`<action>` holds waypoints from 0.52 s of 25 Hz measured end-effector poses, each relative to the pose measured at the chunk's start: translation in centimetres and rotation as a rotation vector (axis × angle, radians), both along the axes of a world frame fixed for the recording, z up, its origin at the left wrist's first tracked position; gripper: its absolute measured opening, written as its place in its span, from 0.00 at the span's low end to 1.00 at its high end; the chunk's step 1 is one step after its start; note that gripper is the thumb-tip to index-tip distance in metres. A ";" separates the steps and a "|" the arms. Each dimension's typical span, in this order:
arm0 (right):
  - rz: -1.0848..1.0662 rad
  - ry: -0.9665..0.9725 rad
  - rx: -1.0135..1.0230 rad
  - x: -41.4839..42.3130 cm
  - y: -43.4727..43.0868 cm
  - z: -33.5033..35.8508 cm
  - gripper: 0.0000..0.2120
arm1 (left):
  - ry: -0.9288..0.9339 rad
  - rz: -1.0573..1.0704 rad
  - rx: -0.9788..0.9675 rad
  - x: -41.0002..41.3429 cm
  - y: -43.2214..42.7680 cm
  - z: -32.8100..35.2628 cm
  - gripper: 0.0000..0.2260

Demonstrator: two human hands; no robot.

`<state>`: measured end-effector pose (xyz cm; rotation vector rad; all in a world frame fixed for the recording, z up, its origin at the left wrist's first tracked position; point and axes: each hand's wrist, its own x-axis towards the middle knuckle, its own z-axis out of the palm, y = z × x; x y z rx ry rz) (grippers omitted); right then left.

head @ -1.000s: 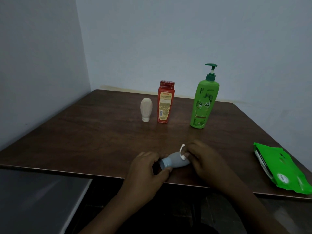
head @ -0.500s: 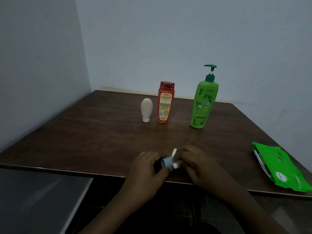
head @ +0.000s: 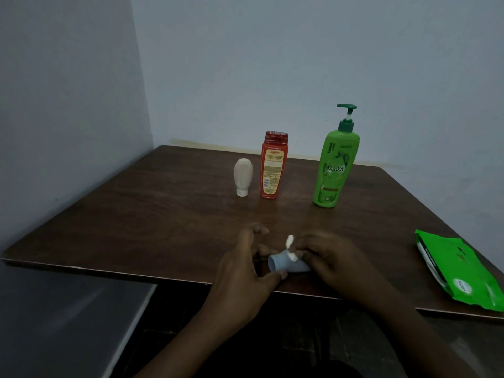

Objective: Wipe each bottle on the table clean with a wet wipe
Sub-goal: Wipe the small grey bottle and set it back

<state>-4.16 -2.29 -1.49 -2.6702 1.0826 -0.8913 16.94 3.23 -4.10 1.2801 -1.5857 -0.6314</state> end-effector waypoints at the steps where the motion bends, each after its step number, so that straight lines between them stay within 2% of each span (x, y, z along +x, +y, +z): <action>1: -0.036 -0.021 0.012 -0.7 -0.5 0.1 0.07 | -0.008 0.005 -0.007 0.0 0.0 0.0 0.33; 3: -0.077 -0.041 0.029 -0.4 -0.5 0.1 0.06 | -0.016 0.007 -0.035 -0.1 0.0 -0.1 0.33; 7: 0.052 0.024 0.030 2.0 1.0 0.1 0.07 | -0.016 -0.020 -0.071 -0.3 0.4 0.0 0.34; 13: -0.083 -0.051 0.046 -0.9 0.0 0.6 0.07 | -0.047 -0.009 -0.060 0.0 0.1 0.1 0.31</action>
